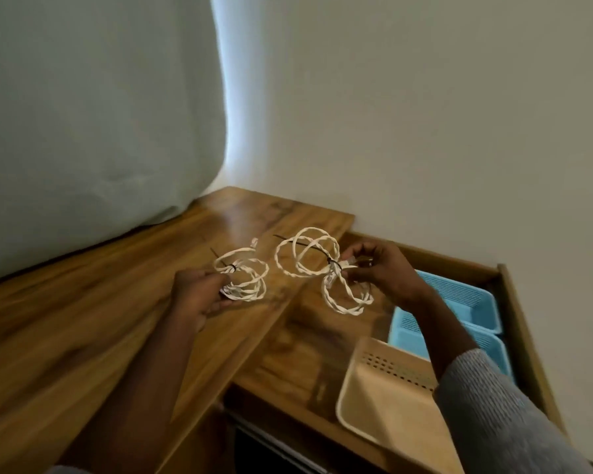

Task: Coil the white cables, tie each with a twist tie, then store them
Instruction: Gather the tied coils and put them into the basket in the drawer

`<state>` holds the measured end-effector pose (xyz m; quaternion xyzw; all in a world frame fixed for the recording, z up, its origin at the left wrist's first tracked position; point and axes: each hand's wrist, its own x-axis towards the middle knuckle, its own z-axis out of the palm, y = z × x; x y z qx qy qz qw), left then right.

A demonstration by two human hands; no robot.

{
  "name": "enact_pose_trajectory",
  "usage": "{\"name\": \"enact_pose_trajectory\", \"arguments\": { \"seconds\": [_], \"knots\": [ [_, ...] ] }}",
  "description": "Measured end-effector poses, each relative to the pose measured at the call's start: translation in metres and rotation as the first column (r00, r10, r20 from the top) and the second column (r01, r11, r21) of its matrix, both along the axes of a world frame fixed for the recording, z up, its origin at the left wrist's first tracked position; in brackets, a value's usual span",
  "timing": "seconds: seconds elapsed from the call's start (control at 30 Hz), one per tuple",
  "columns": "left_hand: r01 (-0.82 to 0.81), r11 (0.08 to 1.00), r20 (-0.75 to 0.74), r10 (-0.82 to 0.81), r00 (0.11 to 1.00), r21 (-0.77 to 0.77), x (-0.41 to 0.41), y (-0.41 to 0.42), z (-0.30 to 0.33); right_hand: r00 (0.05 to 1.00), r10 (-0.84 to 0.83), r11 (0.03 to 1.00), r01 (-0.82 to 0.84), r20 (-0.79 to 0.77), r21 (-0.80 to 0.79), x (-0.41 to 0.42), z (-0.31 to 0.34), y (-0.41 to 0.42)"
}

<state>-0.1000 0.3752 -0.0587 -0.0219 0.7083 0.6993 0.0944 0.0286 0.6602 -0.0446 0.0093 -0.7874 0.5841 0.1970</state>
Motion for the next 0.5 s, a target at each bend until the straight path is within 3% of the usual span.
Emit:
{"name": "enact_pose_trajectory", "arguments": {
  "seconds": [0.1, 0.23, 0.37, 0.5],
  "knots": [
    [0.061, 0.998, -0.022, -0.061, 0.998, -0.015, 0.008, 0.043, -0.008, 0.991, -0.133, 0.991, 0.133, -0.011, 0.002, 0.041, -0.004, 0.046],
    [0.286, 0.955, -0.063, -0.291, 0.955, -0.084, 0.03, 0.091, -0.02, 0.966, -0.258, 0.966, 0.257, 0.021, 0.037, 0.093, -0.014, 0.1],
    [0.555, 0.804, -0.023, -0.572, 0.82, -0.214, 0.065, 0.125, -0.033, 0.937, -0.326, 0.945, 0.321, 0.124, 0.06, 0.135, -0.034, 0.14],
    [0.689, 0.645, 0.053, -0.716, 0.696, -0.329, 0.093, 0.148, -0.048, 0.91, -0.342, 0.939, 0.318, 0.234, 0.133, 0.147, -0.053, 0.162]
  ]
}}
